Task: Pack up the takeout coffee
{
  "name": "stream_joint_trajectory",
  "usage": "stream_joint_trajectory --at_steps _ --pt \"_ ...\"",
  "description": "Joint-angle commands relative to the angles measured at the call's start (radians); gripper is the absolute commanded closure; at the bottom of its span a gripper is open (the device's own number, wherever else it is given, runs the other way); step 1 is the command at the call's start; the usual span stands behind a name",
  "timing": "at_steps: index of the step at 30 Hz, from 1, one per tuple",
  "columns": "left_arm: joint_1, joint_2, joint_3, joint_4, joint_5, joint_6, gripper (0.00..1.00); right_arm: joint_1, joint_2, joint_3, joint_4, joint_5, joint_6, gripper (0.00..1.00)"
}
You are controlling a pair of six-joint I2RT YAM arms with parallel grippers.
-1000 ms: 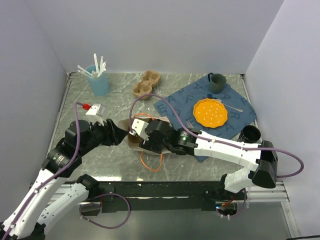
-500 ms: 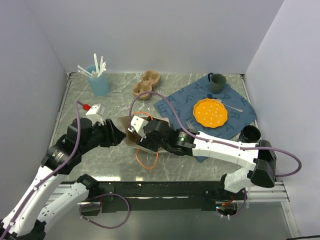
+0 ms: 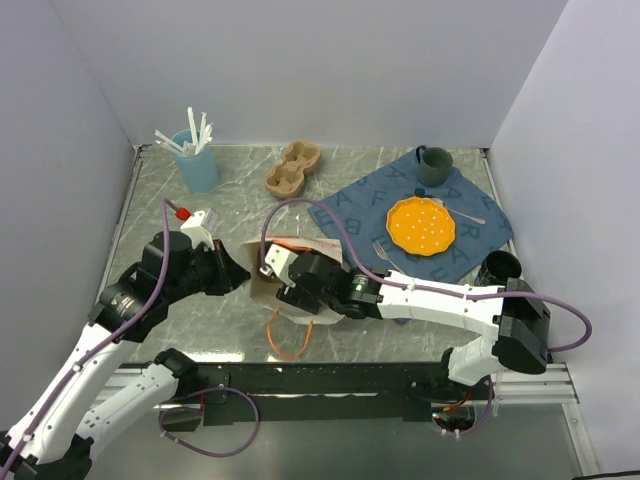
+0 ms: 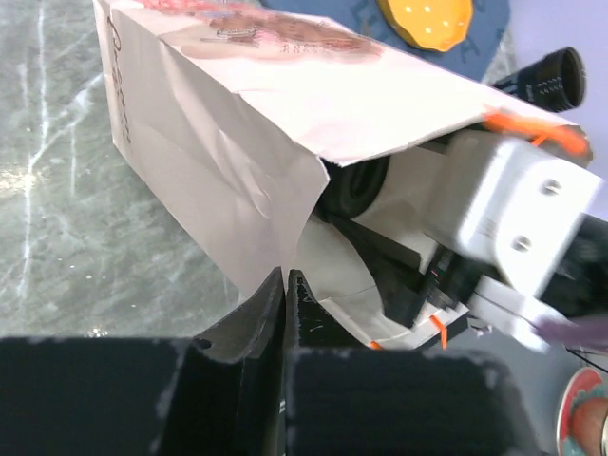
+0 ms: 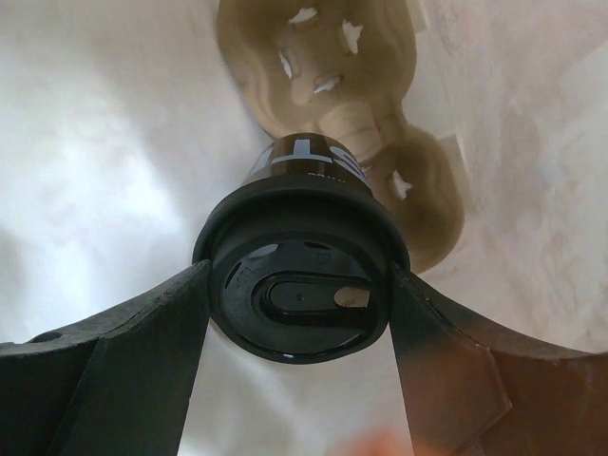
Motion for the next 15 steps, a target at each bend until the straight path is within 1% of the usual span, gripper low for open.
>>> stream_joint_trajectory --at_steps 1,8,15 --pt "-0.002 -0.03 0.014 0.018 0.044 -0.02 0.94 -0.003 -0.033 -0.014 0.052 0.033 0.018 0.49" --pt "-0.002 -0.001 0.035 0.008 0.048 -0.02 0.95 -0.047 -0.013 0.041 0.038 0.037 0.037 0.49" --pt "-0.002 0.016 0.04 0.024 0.054 -0.031 0.94 -0.067 -0.013 0.04 0.078 0.007 0.0 0.49"
